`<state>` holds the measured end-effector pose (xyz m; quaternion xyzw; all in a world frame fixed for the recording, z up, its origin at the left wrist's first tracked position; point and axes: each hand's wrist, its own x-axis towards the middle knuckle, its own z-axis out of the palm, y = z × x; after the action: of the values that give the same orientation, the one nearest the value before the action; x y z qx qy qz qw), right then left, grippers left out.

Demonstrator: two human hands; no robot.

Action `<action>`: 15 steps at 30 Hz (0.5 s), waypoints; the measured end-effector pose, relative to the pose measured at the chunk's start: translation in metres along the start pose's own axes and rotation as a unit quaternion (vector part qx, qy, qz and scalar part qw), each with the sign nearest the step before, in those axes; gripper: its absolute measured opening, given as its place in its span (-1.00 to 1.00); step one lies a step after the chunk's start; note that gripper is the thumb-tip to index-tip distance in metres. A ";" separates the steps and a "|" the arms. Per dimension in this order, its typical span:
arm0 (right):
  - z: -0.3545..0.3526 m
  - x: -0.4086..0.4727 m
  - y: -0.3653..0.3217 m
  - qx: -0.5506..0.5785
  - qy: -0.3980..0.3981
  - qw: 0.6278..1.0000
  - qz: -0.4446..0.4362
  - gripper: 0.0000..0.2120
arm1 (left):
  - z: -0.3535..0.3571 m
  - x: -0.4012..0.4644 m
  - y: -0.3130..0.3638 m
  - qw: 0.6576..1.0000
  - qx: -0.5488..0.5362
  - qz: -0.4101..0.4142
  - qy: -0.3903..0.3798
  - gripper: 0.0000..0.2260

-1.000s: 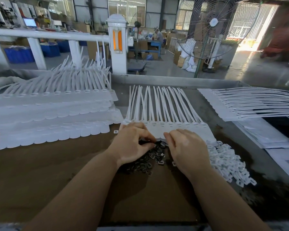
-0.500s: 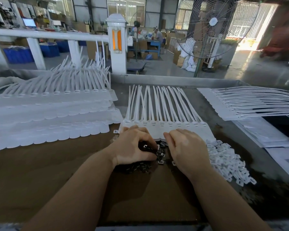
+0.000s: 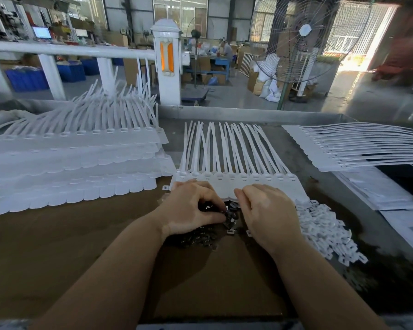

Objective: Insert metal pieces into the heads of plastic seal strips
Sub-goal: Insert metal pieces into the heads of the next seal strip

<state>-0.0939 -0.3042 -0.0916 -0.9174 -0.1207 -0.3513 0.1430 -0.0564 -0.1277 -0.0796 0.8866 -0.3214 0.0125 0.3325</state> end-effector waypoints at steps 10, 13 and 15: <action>0.000 -0.001 0.000 0.003 -0.002 1.000 0.001 -0.70 | 0.005 0.000 0.009 0.999 0.041 -0.002 -0.011 -0.85; -0.001 -0.001 0.001 0.003 0.005 1.000 0.002 -0.70 | 0.004 0.000 0.009 1.000 0.015 -0.003 -0.008 -0.85; -0.001 -0.001 0.001 0.004 0.007 1.000 0.001 -0.71 | 0.001 0.000 0.008 0.999 -0.032 -0.006 -0.008 -0.84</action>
<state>-0.0949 -0.3057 -0.0920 -0.9146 -0.1200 -0.3569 0.1477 -0.0613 -0.1332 -0.0754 0.8774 -0.3192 -0.0065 0.3580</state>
